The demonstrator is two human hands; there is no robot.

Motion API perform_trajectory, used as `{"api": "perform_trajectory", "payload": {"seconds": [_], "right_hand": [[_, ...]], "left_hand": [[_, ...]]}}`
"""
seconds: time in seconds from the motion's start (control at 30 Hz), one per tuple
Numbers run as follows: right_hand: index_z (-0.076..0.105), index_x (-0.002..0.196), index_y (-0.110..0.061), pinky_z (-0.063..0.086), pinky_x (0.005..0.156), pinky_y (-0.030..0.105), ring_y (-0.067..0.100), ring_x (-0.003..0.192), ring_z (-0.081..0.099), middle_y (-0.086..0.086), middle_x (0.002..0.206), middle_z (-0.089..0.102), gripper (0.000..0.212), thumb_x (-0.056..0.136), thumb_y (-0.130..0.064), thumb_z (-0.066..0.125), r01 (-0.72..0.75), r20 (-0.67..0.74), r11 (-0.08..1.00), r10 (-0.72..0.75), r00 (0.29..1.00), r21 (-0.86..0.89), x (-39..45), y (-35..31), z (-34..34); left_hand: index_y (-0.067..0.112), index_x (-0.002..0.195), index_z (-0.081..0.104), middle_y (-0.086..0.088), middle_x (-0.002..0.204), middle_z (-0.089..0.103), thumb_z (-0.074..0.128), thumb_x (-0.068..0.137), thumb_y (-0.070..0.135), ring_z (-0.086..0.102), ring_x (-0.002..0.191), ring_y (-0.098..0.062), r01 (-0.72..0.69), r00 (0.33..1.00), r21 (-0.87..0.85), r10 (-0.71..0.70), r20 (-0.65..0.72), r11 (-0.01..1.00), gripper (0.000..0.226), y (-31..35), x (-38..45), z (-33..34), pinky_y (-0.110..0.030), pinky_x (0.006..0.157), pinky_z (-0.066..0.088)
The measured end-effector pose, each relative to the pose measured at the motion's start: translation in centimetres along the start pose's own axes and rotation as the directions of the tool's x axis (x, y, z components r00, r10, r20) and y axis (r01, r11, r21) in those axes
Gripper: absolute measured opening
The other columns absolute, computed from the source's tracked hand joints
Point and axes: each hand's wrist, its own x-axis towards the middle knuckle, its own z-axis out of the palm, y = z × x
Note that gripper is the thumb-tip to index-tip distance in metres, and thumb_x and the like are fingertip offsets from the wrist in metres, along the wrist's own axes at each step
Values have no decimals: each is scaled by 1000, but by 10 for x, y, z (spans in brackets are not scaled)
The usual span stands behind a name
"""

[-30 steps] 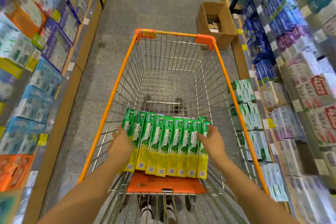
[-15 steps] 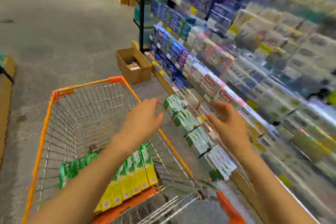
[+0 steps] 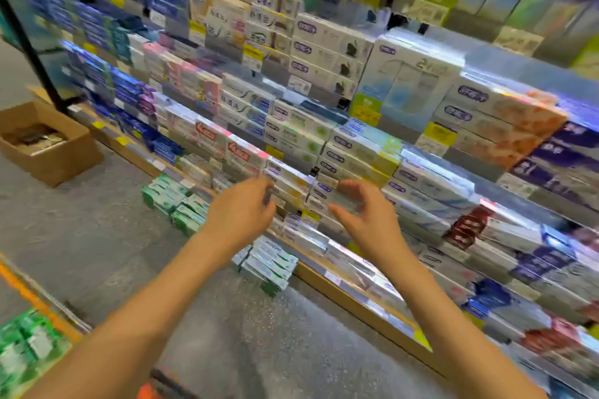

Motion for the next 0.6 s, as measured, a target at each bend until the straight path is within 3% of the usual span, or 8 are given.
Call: {"api": "perform_trajectory", "payload": {"seconds": [0.07, 0.2, 0.3, 0.47, 0.53, 0.6], "right_hand": [[53, 127, -16, 40, 98, 25, 12, 117, 50, -2, 128, 53, 45, 87, -34, 64, -29, 16, 1000, 29, 999, -3, 7, 21, -10], [50, 130, -15, 35, 86, 7, 10, 116, 48, 0, 133, 50, 43, 90, -29, 62, -103, 97, 995, 103, 990, -4, 28, 55, -4], [48, 132, -14, 35, 91, 16, 14, 121, 48, 2, 135, 49, 45, 91, -28, 61, -165, 197, 985, 171, 965, -45, 48, 81, 21], [46, 134, -13, 36, 98, 25, 17, 124, 46, 2, 137, 49, 49, 90, -30, 62, -278, 353, 947, 318, 880, -162, 95, 127, 81], [47, 132, -12, 39, 92, 24, 18, 119, 51, 4, 133, 52, 48, 90, -29, 63, -296, 388, 935, 352, 852, -197, 119, 149, 110], [49, 124, -12, 40, 79, 18, 16, 101, 56, 3, 117, 57, 39, 90, -26, 63, -313, 439, 926, 375, 817, -209, 141, 179, 143]], "left_hand": [[17, 129, 48, -1, 119, 60, 44, 98, 29, 59, 95, -24, 13, 999, -4, -13, 42, 1000, 34, 11, 13, 22, -32, 67, 43], [16, 129, 47, -4, 115, 61, 43, 98, 30, 58, 92, -27, 59, 985, 33, -64, 159, 998, 34, 2, 45, 58, -40, 73, 49], [16, 133, 45, -4, 113, 62, 44, 99, 29, 58, 94, -27, 113, 966, 54, -122, 228, 992, 37, -23, 72, 85, -41, 76, 49], [16, 138, 39, -5, 131, 52, 39, 101, 28, 55, 110, -26, 167, 887, 151, -215, 408, 974, 39, -72, 130, 139, -40, 88, 47], [16, 136, 40, -5, 130, 52, 40, 100, 26, 55, 108, -26, 155, 867, 169, -216, 449, 973, 37, -99, 156, 170, -40, 86, 49], [15, 134, 41, -7, 128, 52, 43, 97, 27, 56, 108, -27, 135, 842, 208, -223, 492, 969, 39, -128, 179, 205, -41, 84, 50]]}}
